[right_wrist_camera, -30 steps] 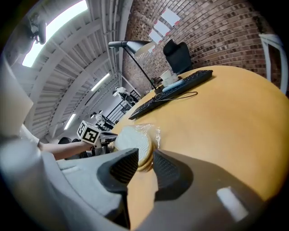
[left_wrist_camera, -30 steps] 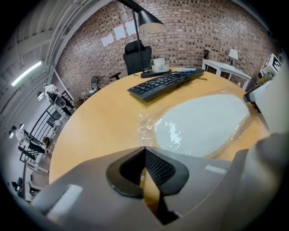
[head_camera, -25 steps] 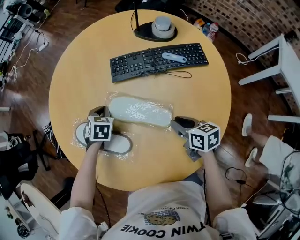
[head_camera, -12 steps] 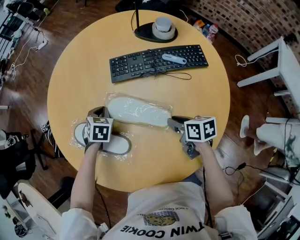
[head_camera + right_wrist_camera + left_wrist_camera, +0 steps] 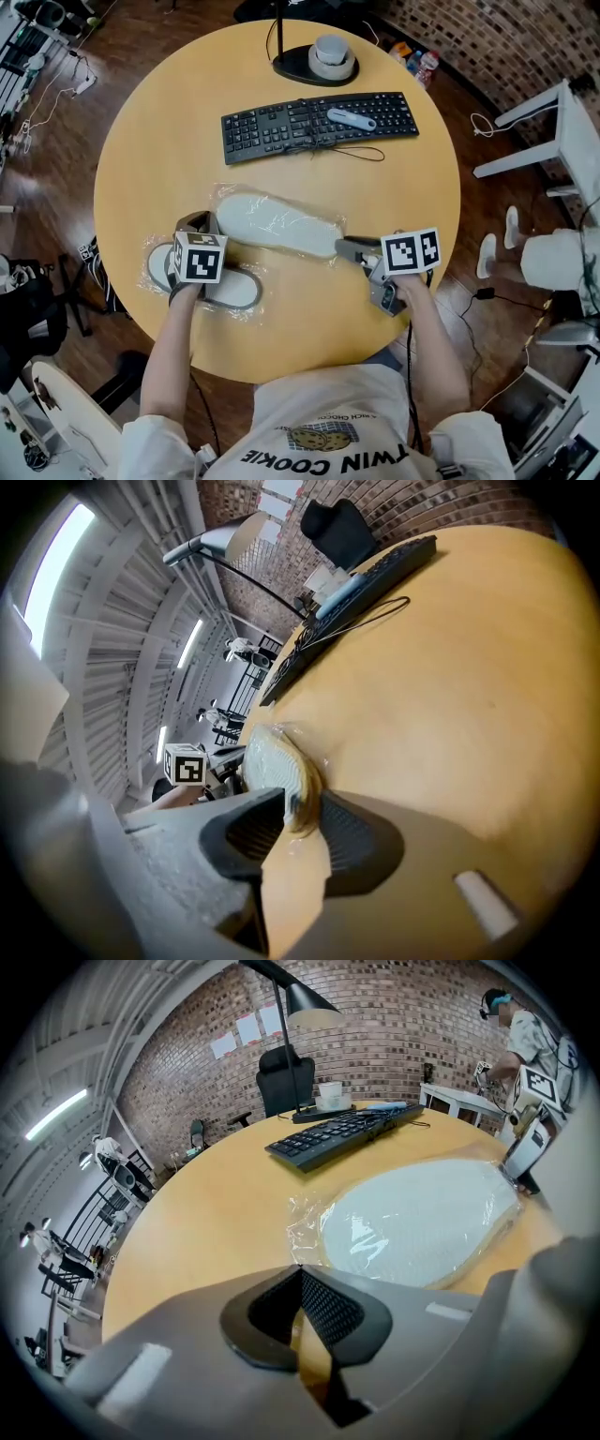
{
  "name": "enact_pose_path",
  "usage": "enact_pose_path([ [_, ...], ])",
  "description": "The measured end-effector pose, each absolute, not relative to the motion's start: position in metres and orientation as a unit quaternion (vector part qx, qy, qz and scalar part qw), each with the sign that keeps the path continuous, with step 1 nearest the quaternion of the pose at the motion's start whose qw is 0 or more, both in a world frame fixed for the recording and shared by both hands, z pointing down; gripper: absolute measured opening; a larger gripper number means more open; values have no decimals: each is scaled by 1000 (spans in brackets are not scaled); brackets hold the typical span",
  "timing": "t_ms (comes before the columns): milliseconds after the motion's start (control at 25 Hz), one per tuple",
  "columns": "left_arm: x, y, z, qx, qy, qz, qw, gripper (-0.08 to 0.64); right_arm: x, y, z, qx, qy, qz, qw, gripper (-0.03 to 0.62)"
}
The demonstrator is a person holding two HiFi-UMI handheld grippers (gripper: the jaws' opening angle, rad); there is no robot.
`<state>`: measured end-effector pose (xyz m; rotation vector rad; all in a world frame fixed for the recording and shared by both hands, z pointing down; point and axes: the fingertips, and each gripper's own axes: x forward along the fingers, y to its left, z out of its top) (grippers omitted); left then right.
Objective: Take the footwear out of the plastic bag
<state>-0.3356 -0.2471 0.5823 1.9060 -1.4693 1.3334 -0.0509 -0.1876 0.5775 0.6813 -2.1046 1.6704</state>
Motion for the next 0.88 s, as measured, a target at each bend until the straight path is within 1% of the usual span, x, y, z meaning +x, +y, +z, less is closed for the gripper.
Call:
enact_pose_path([
  [200, -336, -249, 583, 677, -528, 474, 194, 2, -54, -182, 579, 219, -756, 583, 202, 107],
  [400, -336, -247, 583, 676, -528, 475, 194, 2, -50, -182, 571, 214, -748, 613, 137, 104],
  [440, -336, -247, 583, 677, -528, 476, 193, 2, -50, -181, 573, 221, -745, 614, 143, 104],
  [600, -336, -247, 582, 676, -528, 475, 193, 2, -55, -178, 579, 255, -750, 568, 223, 109],
  [680, -336, -247, 582, 676, -528, 476, 192, 2, -55, -177, 580, 259, -747, 566, 234, 110],
  [760, -336, -247, 582, 676, -529, 475, 192, 2, -56, -176, 580, 249, -740, 585, 218, 110],
  [880, -338, -247, 582, 675, -531, 473, 195, 0, -57, -177, 578, 232, -730, 620, 169, 109],
])
